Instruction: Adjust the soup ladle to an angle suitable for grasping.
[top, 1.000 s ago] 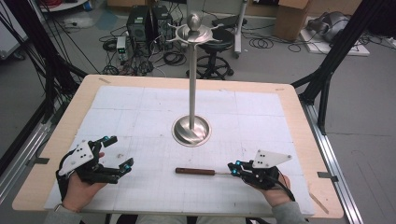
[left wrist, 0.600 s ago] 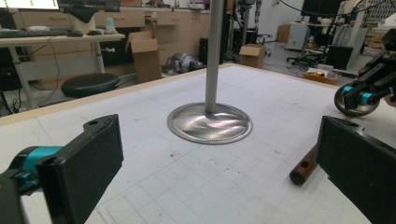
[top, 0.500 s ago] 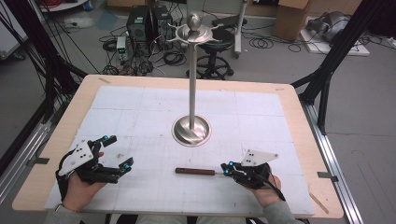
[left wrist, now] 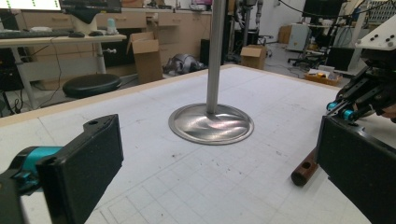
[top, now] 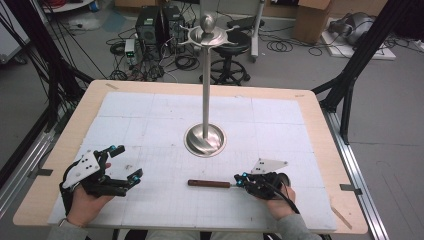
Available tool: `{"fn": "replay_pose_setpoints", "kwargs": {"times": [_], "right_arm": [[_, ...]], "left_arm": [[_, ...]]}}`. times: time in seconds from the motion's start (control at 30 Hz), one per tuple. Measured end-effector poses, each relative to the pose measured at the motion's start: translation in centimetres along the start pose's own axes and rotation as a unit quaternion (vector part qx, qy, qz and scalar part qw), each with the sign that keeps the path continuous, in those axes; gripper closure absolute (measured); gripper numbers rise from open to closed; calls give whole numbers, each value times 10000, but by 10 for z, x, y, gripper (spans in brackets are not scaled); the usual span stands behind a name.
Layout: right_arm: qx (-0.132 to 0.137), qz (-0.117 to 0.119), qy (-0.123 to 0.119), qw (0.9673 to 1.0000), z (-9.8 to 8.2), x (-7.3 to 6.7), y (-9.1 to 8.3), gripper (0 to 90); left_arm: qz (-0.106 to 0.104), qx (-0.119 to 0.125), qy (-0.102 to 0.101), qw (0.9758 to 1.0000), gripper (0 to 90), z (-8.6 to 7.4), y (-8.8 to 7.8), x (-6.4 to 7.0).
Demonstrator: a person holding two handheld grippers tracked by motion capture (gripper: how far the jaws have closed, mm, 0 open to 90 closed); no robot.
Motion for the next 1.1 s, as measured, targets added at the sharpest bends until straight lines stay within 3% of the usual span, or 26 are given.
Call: {"fn": "replay_pose_setpoints", "kwargs": {"times": [0.17, 0.43, 0.5, 0.67, 1.1], "right_arm": [[-198, -33, -2, 9998, 0, 0, 6, 891], [-339, -321, 9, 9989, 0, 4, 9, 891], [-482, -446, 13, 9978, -1, 4, 11, 891], [-530, -534, 12, 9972, -1, 1, 11, 894], [-661, -573, 220, 9959, -6, -10, 7, 895]], "left_arm": [[1, -17, 13, 10000, 18, 0, 0, 0], [-4, -34, -1, 10000, 18, -1, 0, -1], [-2, -19, -8, 10000, 18, -1, 0, -1], [-24, -40, -22, 10000, 18, -1, 0, 0], [-48, -47, -16, 10000, 18, -2, 2, -1]]}}
Point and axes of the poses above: each handheld gripper's, and its own axes: y roughly forward along the jaws, z roughly out of its top, x roughly to its right, the point moved 2 cm from there along y, roughly forward along the jaws, and after that the axes turned 11 degrees about y, right-handed, at the moved point
